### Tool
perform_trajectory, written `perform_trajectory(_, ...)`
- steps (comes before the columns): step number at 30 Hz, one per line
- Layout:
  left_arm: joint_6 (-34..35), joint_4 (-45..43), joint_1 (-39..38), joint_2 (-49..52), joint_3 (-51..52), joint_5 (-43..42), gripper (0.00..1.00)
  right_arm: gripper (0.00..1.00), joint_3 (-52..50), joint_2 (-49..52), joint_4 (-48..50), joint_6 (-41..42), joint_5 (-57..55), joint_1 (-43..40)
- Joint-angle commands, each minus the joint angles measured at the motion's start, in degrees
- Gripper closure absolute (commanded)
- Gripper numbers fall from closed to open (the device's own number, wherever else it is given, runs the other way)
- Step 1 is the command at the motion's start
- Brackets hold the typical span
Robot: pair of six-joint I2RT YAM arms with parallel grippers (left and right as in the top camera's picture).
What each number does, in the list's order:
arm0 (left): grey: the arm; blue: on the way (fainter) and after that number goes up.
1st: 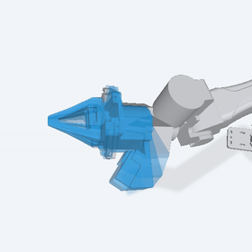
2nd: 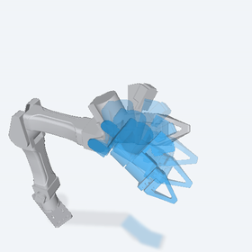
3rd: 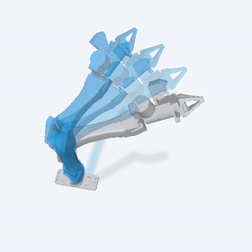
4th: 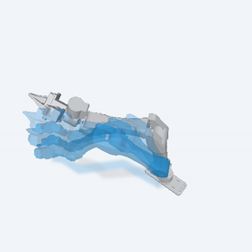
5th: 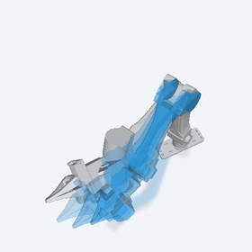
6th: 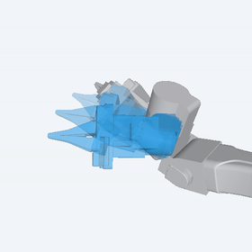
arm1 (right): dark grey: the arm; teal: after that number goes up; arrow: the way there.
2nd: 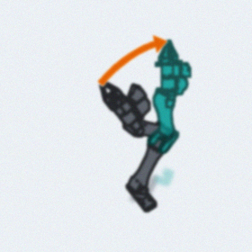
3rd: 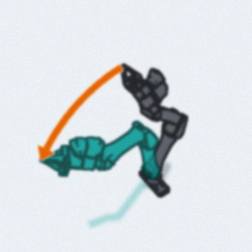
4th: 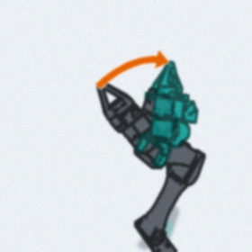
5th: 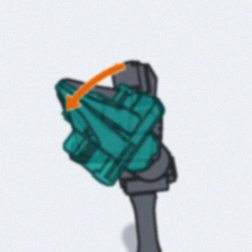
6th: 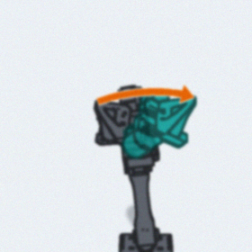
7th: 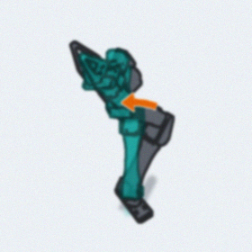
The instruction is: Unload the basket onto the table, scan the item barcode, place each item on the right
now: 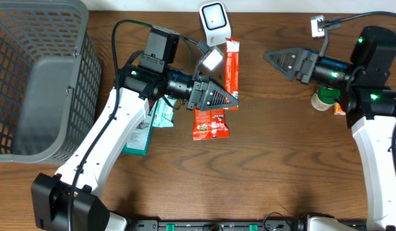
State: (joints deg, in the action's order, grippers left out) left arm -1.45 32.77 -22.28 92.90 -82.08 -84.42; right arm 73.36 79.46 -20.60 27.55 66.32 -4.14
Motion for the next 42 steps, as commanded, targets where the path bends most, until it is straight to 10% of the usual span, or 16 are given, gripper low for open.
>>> perform_trajectory(1, 0.5, -0.1, -0.3, 0.6, 0.2, -5.7, 0.93, 0.29, 0.0, 1.6, 0.1, -3.0, 11.0, -0.8)
perform_trajectory(42, -0.4, -2.3, -3.9, 0.6, 0.2, -3.2, 0.92, 0.69, 0.0, 7.7, 27.6, 9.2, 21.8, 7.9)
